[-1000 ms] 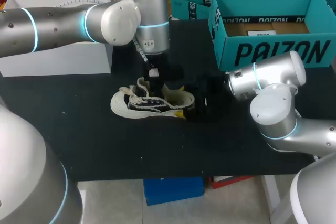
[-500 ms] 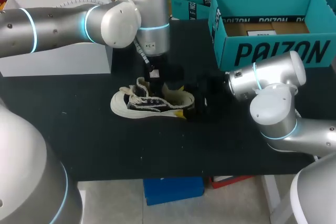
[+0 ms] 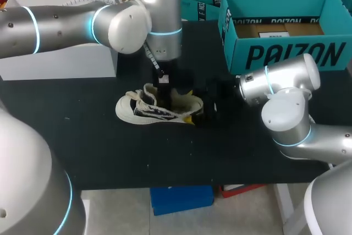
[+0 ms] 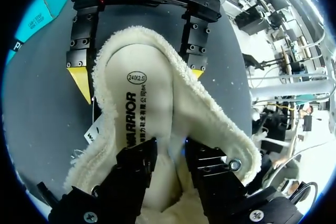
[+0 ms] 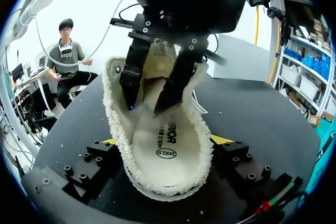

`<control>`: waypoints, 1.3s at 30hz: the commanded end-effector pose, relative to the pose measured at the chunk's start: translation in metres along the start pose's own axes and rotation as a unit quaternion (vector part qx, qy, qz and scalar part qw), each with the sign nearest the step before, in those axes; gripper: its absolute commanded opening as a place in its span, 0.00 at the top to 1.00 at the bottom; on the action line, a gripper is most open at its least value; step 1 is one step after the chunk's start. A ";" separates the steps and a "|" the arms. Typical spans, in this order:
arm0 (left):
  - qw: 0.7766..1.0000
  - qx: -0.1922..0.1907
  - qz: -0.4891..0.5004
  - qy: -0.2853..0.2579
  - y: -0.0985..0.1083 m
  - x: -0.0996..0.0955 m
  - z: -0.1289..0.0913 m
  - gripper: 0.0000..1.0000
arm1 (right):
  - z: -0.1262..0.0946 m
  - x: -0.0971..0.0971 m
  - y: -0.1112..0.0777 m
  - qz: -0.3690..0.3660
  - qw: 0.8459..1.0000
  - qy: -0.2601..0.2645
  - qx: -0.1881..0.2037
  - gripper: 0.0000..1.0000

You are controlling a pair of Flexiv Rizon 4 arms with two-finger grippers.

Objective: Take the shoe out of the shoebox, open the shoe tongue, remove and reinsert the insole, then place the shoe into the shoebox

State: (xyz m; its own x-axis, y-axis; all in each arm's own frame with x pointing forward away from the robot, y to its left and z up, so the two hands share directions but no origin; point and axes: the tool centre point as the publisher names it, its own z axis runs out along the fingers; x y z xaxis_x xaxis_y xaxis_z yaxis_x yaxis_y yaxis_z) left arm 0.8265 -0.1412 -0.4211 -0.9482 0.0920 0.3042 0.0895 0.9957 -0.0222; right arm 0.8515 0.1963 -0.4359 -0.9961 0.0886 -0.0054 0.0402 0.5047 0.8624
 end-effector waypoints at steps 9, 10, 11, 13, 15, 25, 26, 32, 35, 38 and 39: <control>0.981 -0.078 -0.020 -0.176 0.020 -0.001 0.030 0.67 | 0.001 -0.001 0.000 0.001 1.000 -0.001 0.001 1.00; 0.979 -0.080 -0.016 -0.186 0.023 -0.003 0.030 0.67 | 0.001 -0.001 0.000 0.001 1.000 -0.001 0.001 1.00; 0.977 -0.086 -0.015 -0.196 0.025 -0.005 0.030 0.68 | 0.001 -0.001 0.000 0.001 1.000 -0.001 0.001 1.00; 0.973 -0.094 -0.009 -0.211 0.030 -0.010 0.033 0.68 | 0.001 -0.001 0.000 0.001 1.000 -0.001 0.001 1.00; 0.969 -0.104 -0.002 -0.225 0.034 -0.015 0.038 0.69 | 0.001 -0.001 0.000 0.001 1.000 -0.001 0.001 1.00; 0.947 -0.110 0.006 -0.300 0.052 -0.031 0.049 0.69 | 0.001 -0.001 0.000 0.001 1.000 -0.001 0.001 1.00; 0.946 -0.106 0.004 -0.308 0.053 -0.033 0.047 0.70 | 0.001 -0.001 0.000 0.001 1.000 -0.001 0.001 1.00; 0.926 -0.095 -0.008 -0.364 0.059 -0.042 0.036 0.71 | 0.001 -0.001 0.000 0.001 1.000 -0.001 0.001 1.00; 0.919 -0.089 -0.012 -0.384 0.060 -0.045 0.033 0.69 | 0.001 -0.001 0.000 0.001 1.000 -0.001 0.001 1.00; 0.914 -0.079 -0.014 -0.398 0.060 -0.045 0.029 0.69 | 0.001 -0.001 0.000 0.001 1.000 -0.001 0.001 1.00; 0.914 -0.077 -0.014 -0.399 0.060 -0.045 0.028 0.70 | 0.001 -0.001 0.000 0.001 1.000 -0.001 0.001 1.00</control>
State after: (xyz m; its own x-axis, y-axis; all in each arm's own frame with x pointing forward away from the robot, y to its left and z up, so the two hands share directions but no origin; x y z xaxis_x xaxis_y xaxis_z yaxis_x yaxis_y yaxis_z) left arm 0.8502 -0.1108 -0.4190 -0.9205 0.0893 -0.3803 0.0372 0.9891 0.1424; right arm 0.8525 0.2004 -0.4345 -0.9959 0.0899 -0.0057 0.0406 0.5049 0.8622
